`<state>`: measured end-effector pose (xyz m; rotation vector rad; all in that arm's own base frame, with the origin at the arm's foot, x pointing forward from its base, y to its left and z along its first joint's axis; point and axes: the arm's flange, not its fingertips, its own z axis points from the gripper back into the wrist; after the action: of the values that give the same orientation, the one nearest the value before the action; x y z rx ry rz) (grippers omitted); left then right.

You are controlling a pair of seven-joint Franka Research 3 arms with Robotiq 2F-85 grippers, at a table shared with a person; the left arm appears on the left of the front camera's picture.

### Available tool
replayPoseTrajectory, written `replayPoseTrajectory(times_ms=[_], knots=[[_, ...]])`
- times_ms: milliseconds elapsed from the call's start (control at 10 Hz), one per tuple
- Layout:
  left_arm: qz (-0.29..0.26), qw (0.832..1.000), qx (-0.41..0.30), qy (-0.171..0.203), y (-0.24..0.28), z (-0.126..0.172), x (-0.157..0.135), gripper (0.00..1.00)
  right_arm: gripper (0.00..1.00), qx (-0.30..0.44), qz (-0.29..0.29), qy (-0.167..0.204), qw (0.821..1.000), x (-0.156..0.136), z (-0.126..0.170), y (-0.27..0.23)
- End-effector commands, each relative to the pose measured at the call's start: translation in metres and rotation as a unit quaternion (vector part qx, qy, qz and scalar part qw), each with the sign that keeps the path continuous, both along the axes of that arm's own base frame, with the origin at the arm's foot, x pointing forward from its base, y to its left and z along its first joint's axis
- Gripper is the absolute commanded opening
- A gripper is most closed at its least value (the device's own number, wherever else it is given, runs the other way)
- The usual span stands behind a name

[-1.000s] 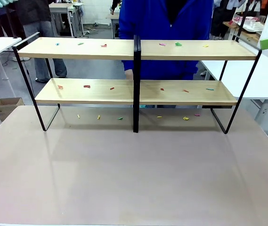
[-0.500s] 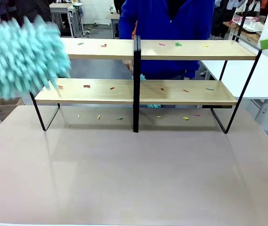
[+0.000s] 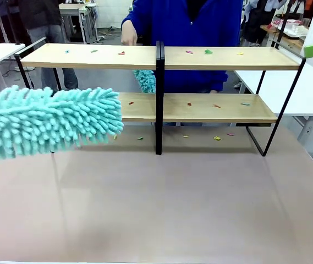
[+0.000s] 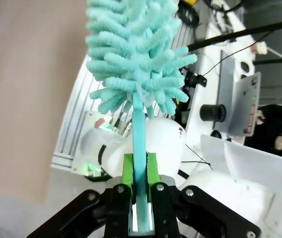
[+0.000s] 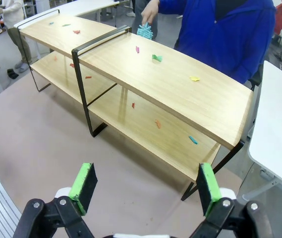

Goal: Clean the shelves.
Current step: Clean a randomly selected level of the Shelf with the Duster.

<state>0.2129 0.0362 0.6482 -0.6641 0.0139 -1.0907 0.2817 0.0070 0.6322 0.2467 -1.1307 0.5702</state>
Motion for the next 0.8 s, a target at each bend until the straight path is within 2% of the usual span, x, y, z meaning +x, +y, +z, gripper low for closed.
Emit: replayPoseTrajectory(times_ms=[0, 100, 200, 400, 600, 700], knots=[[0.031, 0.998, 0.057, 0.025, -0.041, -0.022, 0.032, 0.12, 1.0, 0.0, 0.0, -0.001, 1.0, 0.001, 0.0, 0.0], [0.035, 0.997, 0.063, 0.039, -0.067, -0.038, 0.055, 0.12, 1.0, 0.0, 0.0, -0.001, 1.0, 0.001, 0.0, 0.0], [0.069, 0.994, 0.074, 0.039, -0.088, -0.049, 0.083, 0.12, 1.0, 0.0, 0.0, -0.001, 1.0, 0.001, 0.0, 0.0], [0.177, 0.979, 0.096, 0.02, -0.113, -0.07, 0.134, 0.12, 1.0, 0.0, 0.0, -0.001, 1.0, 0.001, 0.0, 0.0], [0.262, 0.96, 0.094, 0.019, -0.111, -0.084, 0.155, 0.12, 1.0, 0.0, 0.0, -0.001, 1.0, 0.001, 0.0, 0.0], [0.259, 0.961, 0.089, 0.036, -0.108, -0.09, 0.158, 0.12, 1.0, 0.0, 0.0, -0.001, 1.0, 0.001, 0.0, 0.0]])
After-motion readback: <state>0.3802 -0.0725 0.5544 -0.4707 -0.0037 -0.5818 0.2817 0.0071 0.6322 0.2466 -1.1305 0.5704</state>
